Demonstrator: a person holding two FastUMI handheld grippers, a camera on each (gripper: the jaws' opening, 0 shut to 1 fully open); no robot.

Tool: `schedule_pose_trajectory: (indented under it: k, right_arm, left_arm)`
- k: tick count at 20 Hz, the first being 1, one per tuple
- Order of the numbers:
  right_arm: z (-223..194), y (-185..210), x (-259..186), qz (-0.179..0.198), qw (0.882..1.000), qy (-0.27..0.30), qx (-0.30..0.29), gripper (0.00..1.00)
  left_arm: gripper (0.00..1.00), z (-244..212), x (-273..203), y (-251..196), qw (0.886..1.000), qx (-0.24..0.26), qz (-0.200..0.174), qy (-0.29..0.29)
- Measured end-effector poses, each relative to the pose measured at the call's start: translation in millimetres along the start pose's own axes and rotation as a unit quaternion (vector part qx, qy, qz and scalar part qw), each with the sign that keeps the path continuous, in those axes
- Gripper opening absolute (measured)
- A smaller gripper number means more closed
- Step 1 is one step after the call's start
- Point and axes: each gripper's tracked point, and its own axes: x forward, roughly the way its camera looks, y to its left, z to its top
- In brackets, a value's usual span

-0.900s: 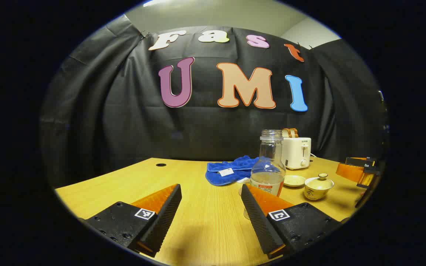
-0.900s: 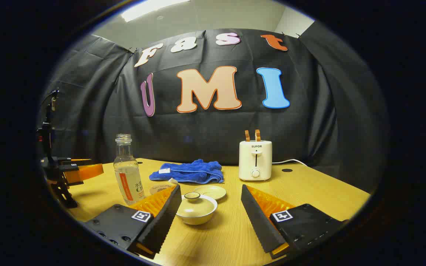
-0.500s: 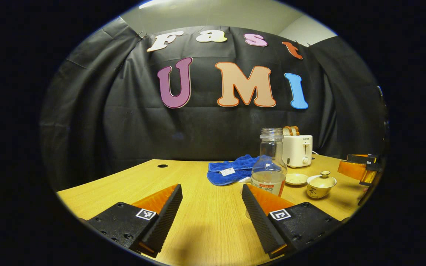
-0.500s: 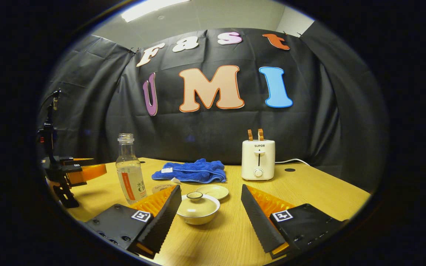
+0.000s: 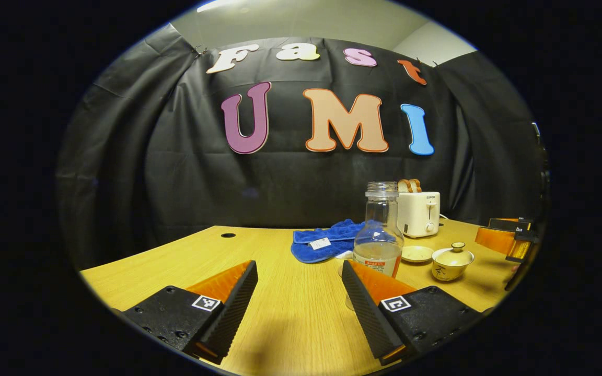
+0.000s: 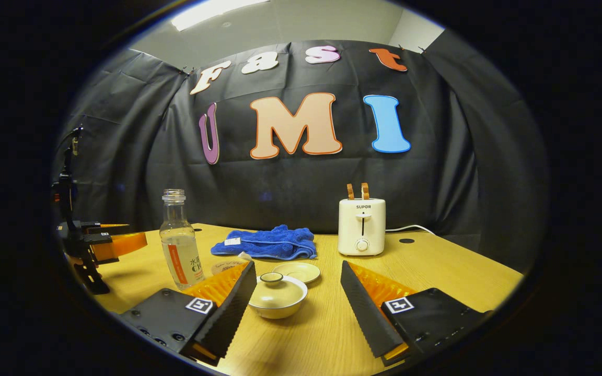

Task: Open the teacup lid with one hand, grasp the water bottle and pour water into the teacup with the other hand; after pouring, place the water bottle on the coaster and then close the teacup lid.

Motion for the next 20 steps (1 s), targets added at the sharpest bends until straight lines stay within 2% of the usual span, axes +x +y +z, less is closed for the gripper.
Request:
schedule_pose_trajectory:
  k: [4,15,20]
  right_arm:
    - [-1.2,3.0,0.8,0.007,1.000,0.000,0.001,1.00]
    - [-5.6,29.3,24.7,0.061,0.998,0.011,0.003,0.99]
    - [-24.8,38.8,44.0,0.070,0.995,0.068,-0.003,1.00]
  left_arm:
    - [0.95,-0.4,0.3,-1.1,1.000,0.000,0.001,0.000]
    - [0.95,0.2,-0.1,-1.1,1.000,0.000,0.001,0.000]
    - [0.95,-0.2,0.3,-1.6,1.000,0.000,0.001,0.000]
